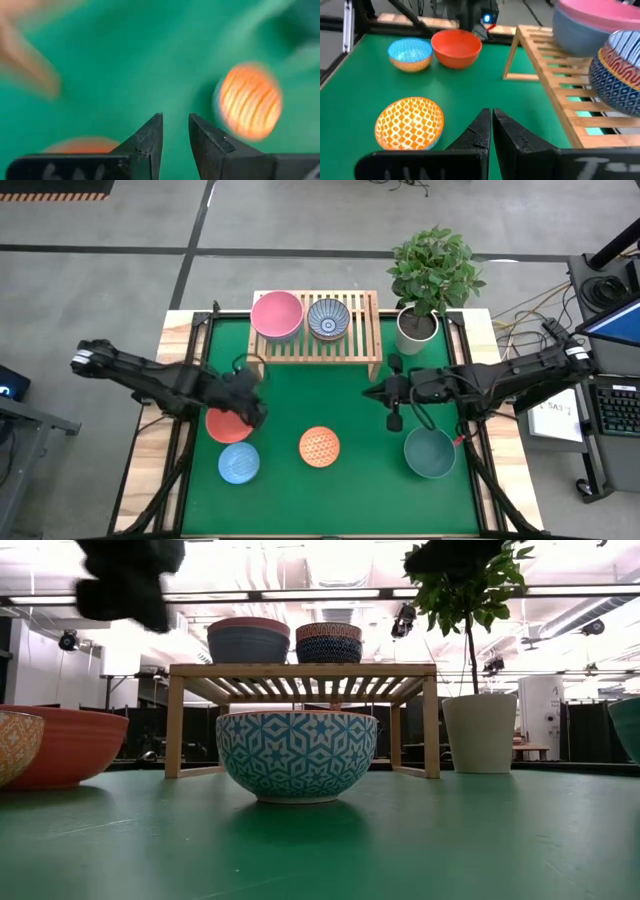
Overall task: Place and stack bowls onto a shelf
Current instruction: Stack the orange bowl onto top of the pink bowl on the shelf
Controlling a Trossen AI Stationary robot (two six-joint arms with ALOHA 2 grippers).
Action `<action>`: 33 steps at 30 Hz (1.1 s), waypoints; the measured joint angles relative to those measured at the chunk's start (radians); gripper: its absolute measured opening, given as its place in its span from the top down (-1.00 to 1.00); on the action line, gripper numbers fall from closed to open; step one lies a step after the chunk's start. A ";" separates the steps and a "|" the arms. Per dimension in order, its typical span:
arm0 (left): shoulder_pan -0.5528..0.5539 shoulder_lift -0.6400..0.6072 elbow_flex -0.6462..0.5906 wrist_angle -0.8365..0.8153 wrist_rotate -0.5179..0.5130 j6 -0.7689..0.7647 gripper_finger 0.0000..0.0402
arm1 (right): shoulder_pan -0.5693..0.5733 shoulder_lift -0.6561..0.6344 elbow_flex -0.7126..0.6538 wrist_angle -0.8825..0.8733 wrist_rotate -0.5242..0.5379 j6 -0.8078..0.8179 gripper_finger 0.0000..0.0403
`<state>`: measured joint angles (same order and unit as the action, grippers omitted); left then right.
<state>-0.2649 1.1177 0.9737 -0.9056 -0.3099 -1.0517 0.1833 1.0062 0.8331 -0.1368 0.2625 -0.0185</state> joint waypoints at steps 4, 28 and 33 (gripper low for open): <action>-0.038 0.171 0.099 -0.234 0.148 -0.096 0.63 | 0.000 -0.025 -0.032 0.022 0.000 -0.006 0.96; -0.051 0.376 0.007 -0.083 0.211 -0.145 0.10 | 0.000 -0.021 -0.039 0.020 -0.003 -0.018 0.96; -0.051 0.386 -0.015 -0.082 0.170 -0.170 0.23 | 0.000 -0.021 -0.039 0.022 -0.003 -0.016 0.96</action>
<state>-0.3157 1.5039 0.9589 -0.9874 -0.1400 -1.2221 0.1833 0.9848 0.7944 -0.1152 0.2596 -0.0345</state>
